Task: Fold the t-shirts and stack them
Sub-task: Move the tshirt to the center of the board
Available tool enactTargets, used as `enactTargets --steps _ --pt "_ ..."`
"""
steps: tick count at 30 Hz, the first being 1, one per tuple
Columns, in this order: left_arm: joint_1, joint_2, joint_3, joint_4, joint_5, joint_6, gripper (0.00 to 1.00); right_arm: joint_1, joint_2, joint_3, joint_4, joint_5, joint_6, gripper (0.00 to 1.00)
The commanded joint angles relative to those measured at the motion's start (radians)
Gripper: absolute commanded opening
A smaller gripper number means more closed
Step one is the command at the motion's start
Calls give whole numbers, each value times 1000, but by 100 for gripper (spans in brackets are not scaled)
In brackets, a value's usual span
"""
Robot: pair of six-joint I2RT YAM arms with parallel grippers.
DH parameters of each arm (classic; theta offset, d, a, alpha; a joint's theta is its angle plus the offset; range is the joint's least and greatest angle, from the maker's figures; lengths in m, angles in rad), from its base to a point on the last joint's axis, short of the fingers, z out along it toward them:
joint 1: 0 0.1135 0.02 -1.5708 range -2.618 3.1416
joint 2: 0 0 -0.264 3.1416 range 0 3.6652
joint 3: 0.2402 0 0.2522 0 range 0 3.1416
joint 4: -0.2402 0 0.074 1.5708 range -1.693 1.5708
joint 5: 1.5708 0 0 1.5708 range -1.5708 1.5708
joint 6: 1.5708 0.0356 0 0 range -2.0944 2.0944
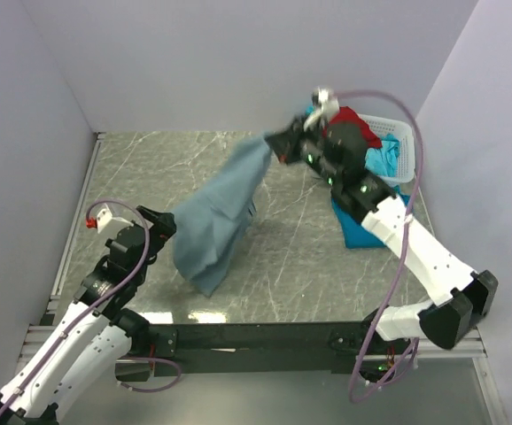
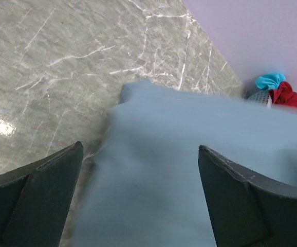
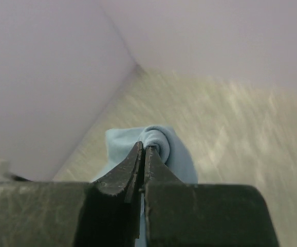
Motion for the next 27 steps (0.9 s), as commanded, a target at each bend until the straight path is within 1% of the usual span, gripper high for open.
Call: enactTargets --steps 1,2,3,4,5,6,7,8,10,11,12,13,16,19,21,23,27 --pt "4 -7 -13 -17 -3 -37 99 -67 -83 -293 34 137 132 0" --pt "4 5 -18 -20 5 -42 99 -85 -85 -423 33 153 169 10" --pt "4 14 -19 -25 8 -43 99 -128 -68 -472 1 175 189 20" --pt "4 22 -26 -23 16 -40 99 -145 -57 -504 -31 200 207 29" --pt "4 43 -27 -20 26 -39 99 -164 -45 -542 -62 256 226 47" --pt "4 52 -29 -9 51 -28 99 -174 -30 -555 -106 287 226 53" --pt "4 65 -30 -3 68 -20 99 -179 -25 -561 -125 326 215 68" --pt "6 86 -32 1 86 -14 99 -179 -23 -558 -143 378 207 76" --pt "4 108 -38 1 144 -5 99 -176 -28 -564 -174 397 191 85" --pt "4 124 -41 1 163 -5 99 -178 -32 -576 -173 394 175 87" --pt "4 132 -55 1 218 0 99 -173 -45 -584 -170 383 164 87" --pt "4 138 -62 3 244 -2 100 -164 -51 -602 -164 369 134 88" --pt "3 152 -102 -2 359 -8 99 -124 -66 -625 -131 296 68 88" --pt "-2 152 -157 0 443 -36 99 -49 -60 -630 -108 233 30 88" --pt "-7 148 -180 -9 462 -65 97 -15 -51 -638 -70 193 20 88" --pt "-11 135 -216 3 471 -79 93 -9 -45 -642 -30 154 25 88" --pt "-11 131 -272 57 505 -105 85 -1 -25 -632 -29 136 23 87"
